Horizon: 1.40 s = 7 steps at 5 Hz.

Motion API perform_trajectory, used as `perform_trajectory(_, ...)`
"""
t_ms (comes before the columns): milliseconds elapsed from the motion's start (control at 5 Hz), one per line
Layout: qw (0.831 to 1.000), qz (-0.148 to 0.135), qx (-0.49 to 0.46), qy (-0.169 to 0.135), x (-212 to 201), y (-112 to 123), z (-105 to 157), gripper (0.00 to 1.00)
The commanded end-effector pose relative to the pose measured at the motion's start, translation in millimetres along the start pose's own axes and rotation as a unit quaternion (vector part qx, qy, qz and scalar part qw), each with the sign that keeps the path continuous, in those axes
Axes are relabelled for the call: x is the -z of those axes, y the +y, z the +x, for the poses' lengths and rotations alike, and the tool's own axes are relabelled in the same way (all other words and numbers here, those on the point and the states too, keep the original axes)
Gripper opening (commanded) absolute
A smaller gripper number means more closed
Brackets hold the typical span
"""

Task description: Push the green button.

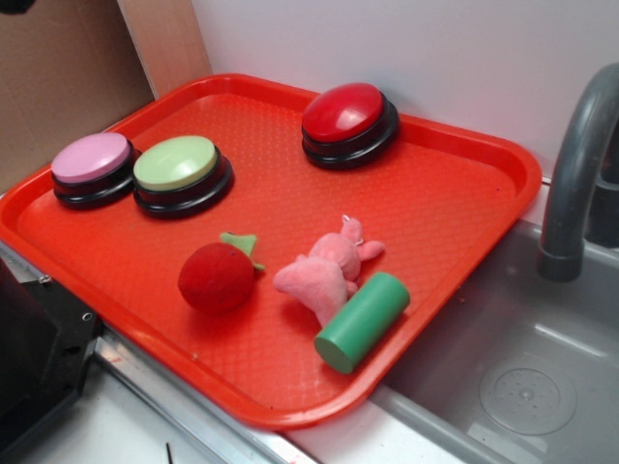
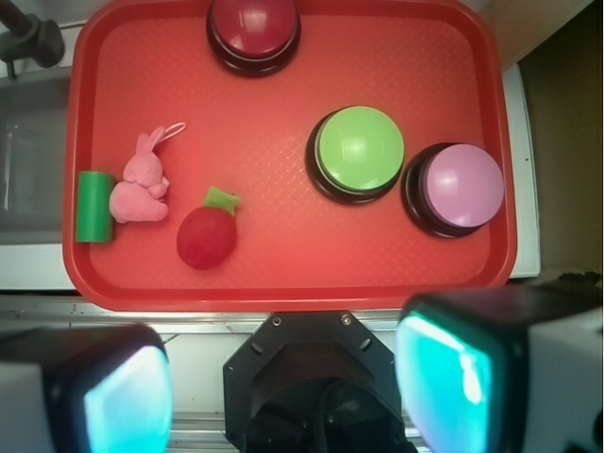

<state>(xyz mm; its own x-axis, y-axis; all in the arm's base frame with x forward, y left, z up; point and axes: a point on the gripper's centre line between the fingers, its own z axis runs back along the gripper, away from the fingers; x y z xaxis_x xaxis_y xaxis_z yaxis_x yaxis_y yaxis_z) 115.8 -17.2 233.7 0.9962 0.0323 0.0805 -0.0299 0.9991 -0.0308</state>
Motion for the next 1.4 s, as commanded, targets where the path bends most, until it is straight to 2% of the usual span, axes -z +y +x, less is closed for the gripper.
perform_trajectory(0,1.0,0.0,0.0,0.0,0,0,0,1.0)
perform_trajectory(200,0.999,-0.028,-0.01,0.02,52,47,46,1.0)
perform_trajectory(400,1.0,-0.001,0.008,0.002,88,68,75,1.0)
perform_trajectory(800,0.999,0.023,0.032,0.011,154,69,89,1.0)
perform_trajectory(1000,0.998,0.023,0.06,0.008,178,69,90,1.0)
perform_trajectory(1200,0.998,0.017,0.067,0.001,183,68,92,1.0)
